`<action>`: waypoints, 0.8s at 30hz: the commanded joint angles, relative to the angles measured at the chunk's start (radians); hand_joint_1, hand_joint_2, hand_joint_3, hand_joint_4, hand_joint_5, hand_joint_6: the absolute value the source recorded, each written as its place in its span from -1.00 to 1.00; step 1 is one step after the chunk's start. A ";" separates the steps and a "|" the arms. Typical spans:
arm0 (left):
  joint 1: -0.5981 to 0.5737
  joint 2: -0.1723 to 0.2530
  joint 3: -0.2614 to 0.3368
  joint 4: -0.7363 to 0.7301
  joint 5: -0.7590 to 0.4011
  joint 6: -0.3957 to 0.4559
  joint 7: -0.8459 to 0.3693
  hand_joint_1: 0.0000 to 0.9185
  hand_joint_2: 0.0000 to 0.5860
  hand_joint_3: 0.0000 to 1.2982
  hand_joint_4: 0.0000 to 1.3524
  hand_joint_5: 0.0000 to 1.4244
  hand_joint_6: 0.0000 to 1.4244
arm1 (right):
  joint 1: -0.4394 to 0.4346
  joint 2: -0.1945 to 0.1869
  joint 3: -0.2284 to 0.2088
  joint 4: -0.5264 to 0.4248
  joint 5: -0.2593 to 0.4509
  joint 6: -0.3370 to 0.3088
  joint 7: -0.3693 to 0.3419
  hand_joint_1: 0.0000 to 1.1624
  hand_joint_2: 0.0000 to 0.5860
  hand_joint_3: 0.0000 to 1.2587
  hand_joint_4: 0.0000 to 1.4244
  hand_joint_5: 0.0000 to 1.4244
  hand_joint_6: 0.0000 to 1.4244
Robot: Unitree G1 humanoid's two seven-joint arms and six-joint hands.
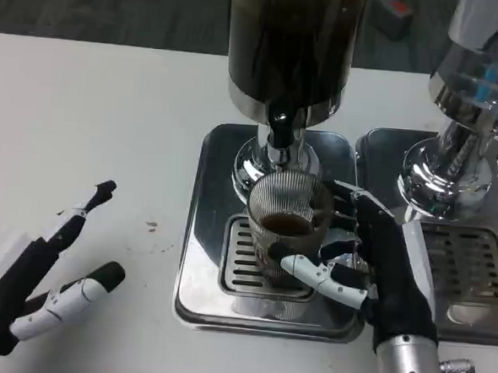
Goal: Grasp the cup under the faucet to collect the drink, then remove the cup.
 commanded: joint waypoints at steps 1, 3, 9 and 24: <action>0.025 0.055 -0.003 -0.090 0.175 0.028 0.097 -1.00 -0.59 -1.00 -1.00 -1.00 -1.00 | 0.024 0.005 0.001 -0.071 0.019 -0.036 0.008 0.61 -0.25 -0.27 -0.19 -0.23 -0.03; 0.041 0.071 -0.008 -0.133 0.251 0.066 0.134 -1.00 -0.61 -1.00 -1.00 -1.00 -1.00 | 0.033 -0.006 0.005 -0.086 -0.001 -0.037 0.007 0.61 -0.25 -0.27 -0.19 -0.23 -0.03; 0.086 0.103 -0.028 -0.249 0.407 0.194 0.191 -1.00 -0.67 -1.00 -1.00 -1.00 -1.00 | 0.061 -0.009 0.010 -0.117 0.002 -0.028 0.026 0.61 -0.25 -0.27 -0.18 -0.22 -0.01; 0.204 0.149 -0.082 -0.408 0.563 0.403 0.285 -1.00 -0.73 -1.00 -1.00 -1.00 -1.00 | 0.134 -0.019 0.012 -0.186 0.019 -0.037 0.072 0.60 -0.25 -0.23 -0.15 -0.20 0.03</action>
